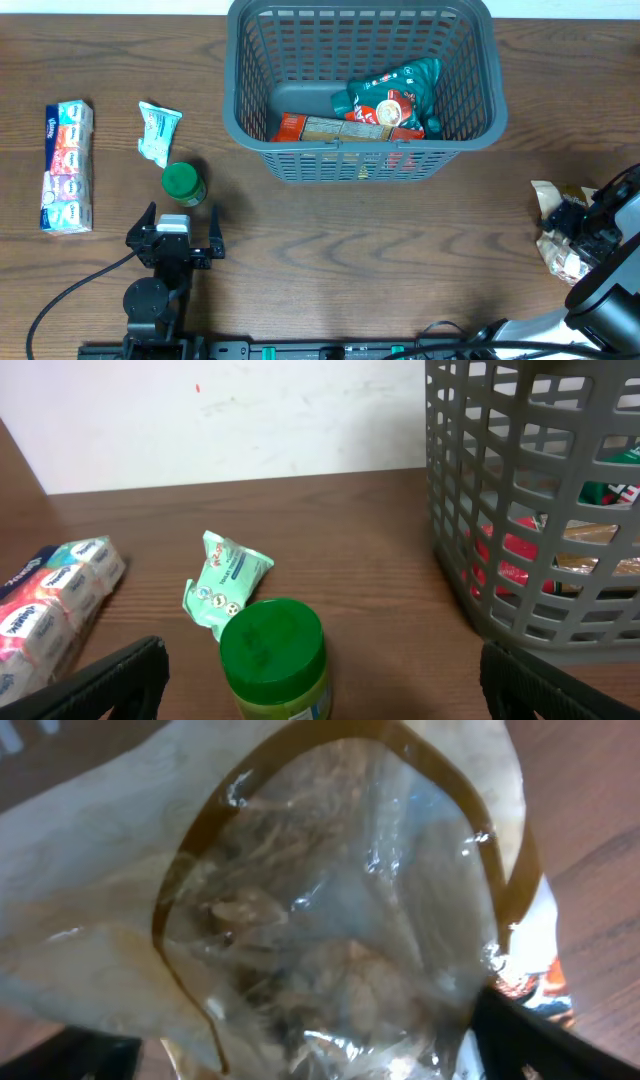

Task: Pack container
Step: 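Lift the snack pouch with the right gripper over the basket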

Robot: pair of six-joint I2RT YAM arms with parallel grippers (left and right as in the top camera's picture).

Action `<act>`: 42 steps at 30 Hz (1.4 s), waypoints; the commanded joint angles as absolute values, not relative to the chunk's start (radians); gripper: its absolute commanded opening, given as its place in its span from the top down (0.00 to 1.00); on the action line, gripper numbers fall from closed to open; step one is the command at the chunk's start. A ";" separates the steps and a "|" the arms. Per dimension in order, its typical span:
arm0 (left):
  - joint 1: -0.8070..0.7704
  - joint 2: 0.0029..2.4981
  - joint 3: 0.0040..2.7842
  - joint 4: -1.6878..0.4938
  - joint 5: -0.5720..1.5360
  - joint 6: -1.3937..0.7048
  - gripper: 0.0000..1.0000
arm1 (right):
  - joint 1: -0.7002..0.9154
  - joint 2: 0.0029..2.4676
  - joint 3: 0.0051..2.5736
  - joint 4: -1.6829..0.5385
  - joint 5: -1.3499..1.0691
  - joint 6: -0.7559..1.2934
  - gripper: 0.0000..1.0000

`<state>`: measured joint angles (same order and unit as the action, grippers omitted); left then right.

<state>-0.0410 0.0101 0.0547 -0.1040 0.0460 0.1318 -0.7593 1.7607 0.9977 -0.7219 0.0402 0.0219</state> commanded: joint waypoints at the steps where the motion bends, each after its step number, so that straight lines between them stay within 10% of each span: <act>1: -0.041 0.004 0.027 -0.114 0.044 0.138 0.01 | -0.767 1.769 0.988 -0.717 0.032 0.044 0.46; 5: -0.041 0.004 0.027 -0.114 0.044 0.138 0.01 | -0.767 1.769 0.988 -0.718 0.017 0.044 0.99; 42: -0.041 0.004 0.027 -0.114 0.044 0.138 0.01 | -0.639 1.545 1.355 -0.904 -0.099 0.044 0.99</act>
<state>-0.0410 0.0101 0.0547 -0.1040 0.0460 0.1322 -0.6636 1.5898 1.2881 -0.8974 -0.0723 0.0383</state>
